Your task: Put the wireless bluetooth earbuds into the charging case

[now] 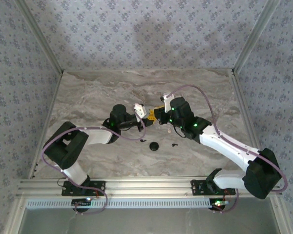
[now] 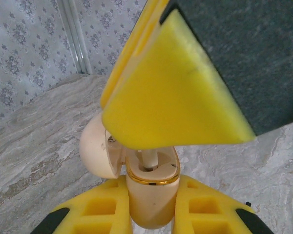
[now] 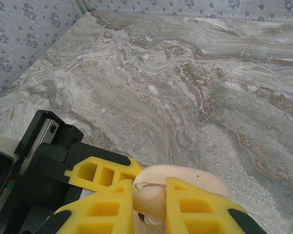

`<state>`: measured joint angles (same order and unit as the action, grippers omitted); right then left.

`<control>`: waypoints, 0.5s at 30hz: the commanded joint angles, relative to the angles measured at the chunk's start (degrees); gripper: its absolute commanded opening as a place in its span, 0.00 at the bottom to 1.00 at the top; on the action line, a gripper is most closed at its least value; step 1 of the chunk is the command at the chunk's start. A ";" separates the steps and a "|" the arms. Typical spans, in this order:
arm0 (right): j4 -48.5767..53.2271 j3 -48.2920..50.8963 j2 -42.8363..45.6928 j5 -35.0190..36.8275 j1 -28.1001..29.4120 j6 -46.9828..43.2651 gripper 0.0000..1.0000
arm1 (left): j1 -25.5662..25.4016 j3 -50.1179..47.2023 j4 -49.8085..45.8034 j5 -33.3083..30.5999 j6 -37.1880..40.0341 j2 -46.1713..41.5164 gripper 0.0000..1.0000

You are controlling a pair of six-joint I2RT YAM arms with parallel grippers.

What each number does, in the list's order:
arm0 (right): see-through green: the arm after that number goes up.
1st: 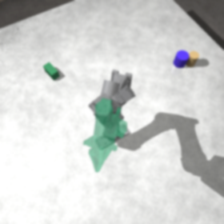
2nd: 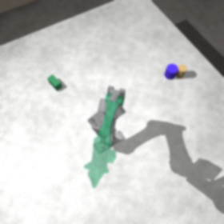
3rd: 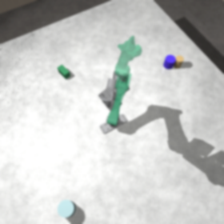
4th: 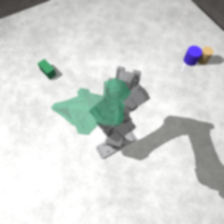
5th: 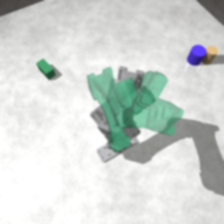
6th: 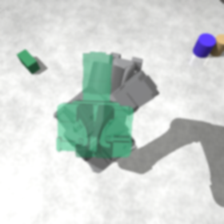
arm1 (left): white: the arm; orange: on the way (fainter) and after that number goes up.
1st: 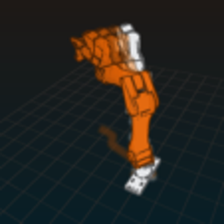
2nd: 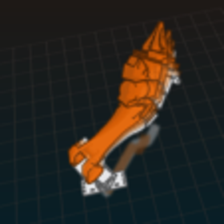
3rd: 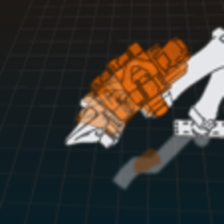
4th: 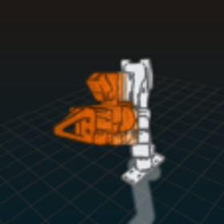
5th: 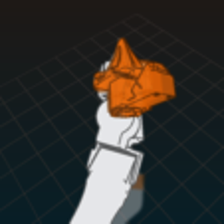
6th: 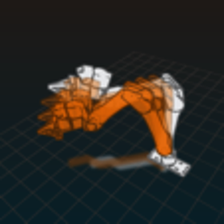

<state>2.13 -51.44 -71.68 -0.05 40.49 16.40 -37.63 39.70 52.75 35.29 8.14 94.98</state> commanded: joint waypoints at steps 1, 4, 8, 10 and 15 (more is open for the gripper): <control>-0.91 0.70 -0.56 -1.78 0.46 -0.87 0.19 | -0.34 1.68 3.30 0.83 -0.93 -1.37 0.10; -1.29 0.77 -0.74 -2.25 0.40 -0.76 0.19 | -0.34 1.76 3.50 0.84 -1.03 -1.46 0.10; -1.76 0.90 -1.13 -3.18 0.40 -0.84 0.19 | -0.38 1.67 3.67 0.79 -1.22 -1.56 0.10; -1.78 1.10 -1.31 -3.63 0.42 -0.80 0.19 | -0.30 1.69 3.74 0.74 -1.23 -1.73 0.10; -1.10 1.48 -1.53 -4.94 0.20 -0.85 0.20 | -0.26 1.75 3.85 0.75 -1.24 -1.96 0.10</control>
<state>0.82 -51.18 -72.44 -1.85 40.42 16.36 -37.63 39.70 52.93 35.24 7.42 94.98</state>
